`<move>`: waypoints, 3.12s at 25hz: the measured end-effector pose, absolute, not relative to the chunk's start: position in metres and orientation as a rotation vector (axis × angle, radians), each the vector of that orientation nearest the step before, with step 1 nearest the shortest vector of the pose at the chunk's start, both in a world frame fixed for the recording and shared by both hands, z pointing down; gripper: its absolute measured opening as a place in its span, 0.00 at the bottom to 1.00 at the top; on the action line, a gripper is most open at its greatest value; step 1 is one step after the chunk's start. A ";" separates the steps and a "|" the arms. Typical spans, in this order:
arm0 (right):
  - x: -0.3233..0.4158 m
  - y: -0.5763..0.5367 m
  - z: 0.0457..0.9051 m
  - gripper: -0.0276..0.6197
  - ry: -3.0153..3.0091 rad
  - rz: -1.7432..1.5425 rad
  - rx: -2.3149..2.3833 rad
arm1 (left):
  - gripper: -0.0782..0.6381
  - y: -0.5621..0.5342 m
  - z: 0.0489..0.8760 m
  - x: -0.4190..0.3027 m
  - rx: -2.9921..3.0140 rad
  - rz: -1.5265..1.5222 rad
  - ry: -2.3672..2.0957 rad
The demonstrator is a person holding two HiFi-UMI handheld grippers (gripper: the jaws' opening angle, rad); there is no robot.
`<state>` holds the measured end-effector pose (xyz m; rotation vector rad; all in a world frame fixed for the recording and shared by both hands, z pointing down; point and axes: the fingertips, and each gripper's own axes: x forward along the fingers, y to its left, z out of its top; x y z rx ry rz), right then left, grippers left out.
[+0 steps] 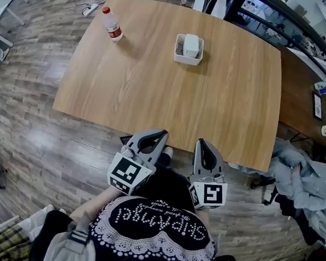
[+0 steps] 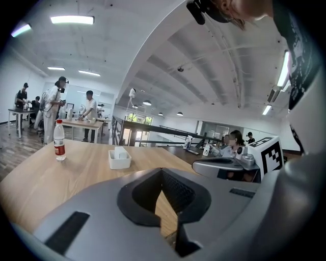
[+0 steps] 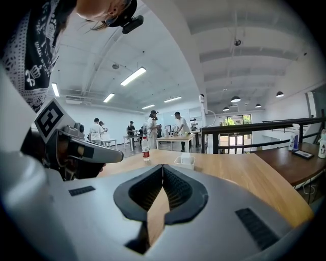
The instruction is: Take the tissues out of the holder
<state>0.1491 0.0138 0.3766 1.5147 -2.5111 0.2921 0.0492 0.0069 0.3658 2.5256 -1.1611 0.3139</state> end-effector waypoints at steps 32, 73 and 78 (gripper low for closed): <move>0.111 -0.017 0.403 0.06 -2.390 0.522 1.435 | 0.12 0.006 0.390 0.067 2.503 0.448 -0.706; 0.107 -0.095 0.405 0.06 -2.418 0.278 1.372 | 0.12 -0.096 0.364 -0.001 2.410 0.258 -1.356; 0.113 -0.149 0.400 0.28 -2.392 0.172 1.444 | 0.12 -0.093 0.368 -0.003 2.401 0.263 -1.350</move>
